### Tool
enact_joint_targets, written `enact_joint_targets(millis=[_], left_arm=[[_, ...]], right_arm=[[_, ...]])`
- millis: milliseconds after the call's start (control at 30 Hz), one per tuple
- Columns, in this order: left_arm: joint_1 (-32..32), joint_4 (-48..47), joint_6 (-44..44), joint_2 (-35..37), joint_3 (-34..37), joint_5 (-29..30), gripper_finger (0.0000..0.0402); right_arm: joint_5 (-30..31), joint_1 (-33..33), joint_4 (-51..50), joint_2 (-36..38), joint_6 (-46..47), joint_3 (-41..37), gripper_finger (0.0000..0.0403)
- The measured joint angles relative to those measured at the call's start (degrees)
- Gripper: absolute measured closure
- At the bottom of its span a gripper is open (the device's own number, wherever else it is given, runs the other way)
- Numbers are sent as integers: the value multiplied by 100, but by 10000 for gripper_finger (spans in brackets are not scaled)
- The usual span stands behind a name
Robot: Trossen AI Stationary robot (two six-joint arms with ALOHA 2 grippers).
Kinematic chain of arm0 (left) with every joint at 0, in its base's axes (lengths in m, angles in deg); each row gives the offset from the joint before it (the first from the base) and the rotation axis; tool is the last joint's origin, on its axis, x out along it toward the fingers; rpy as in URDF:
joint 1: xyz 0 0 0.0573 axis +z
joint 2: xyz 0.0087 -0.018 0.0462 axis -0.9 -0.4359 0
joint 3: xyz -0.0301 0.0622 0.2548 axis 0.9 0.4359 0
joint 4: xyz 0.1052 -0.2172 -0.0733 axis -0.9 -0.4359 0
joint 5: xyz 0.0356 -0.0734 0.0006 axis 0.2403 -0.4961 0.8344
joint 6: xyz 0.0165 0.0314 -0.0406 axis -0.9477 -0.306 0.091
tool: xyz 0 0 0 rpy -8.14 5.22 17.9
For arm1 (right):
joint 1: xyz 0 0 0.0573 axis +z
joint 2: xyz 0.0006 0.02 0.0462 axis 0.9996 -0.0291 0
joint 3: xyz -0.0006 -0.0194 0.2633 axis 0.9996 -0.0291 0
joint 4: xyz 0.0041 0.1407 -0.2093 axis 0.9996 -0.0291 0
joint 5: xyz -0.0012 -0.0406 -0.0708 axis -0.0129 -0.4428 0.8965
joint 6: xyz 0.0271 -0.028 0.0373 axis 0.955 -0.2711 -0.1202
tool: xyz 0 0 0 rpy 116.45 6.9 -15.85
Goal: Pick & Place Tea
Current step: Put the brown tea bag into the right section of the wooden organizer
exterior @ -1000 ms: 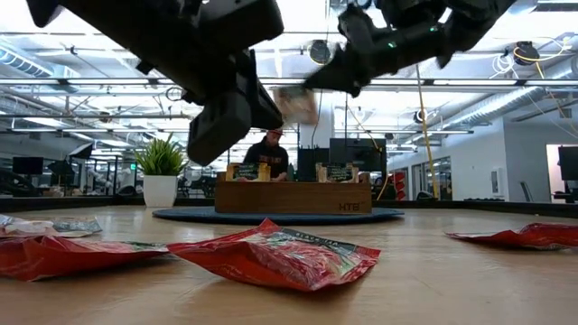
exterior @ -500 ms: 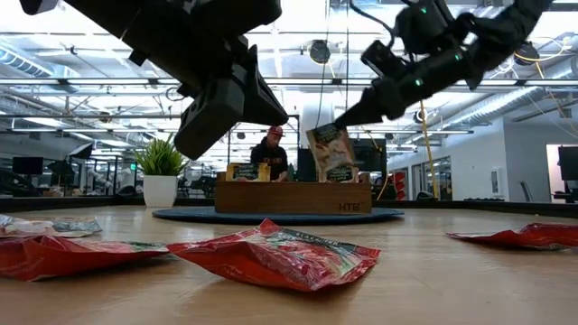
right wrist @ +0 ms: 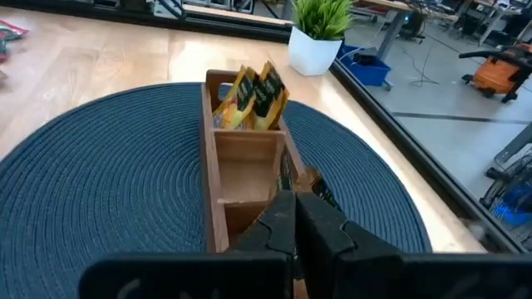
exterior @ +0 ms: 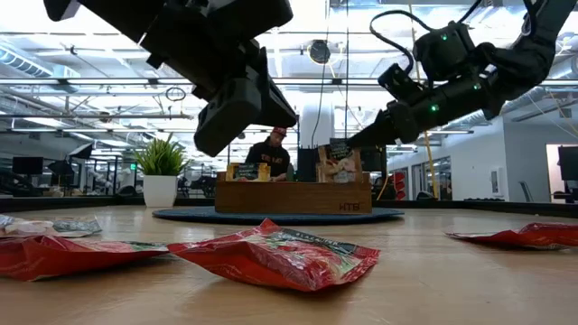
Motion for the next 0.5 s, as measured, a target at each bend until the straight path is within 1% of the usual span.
enact_joint_targets(millis=[133, 333, 500], left_arm=[[0, 168, -129, 0, 0, -105, 360], [0, 170, -145, 0, 0, -214, 371], [0, 113, -113, 0, 0, -214, 381]], right_arm=[[4, 0, 269, -265, 75, -2, 403], [27, 0, 619, -680, 90, 1, 403], [59, -20, 540, -739, 90, 0, 403]])
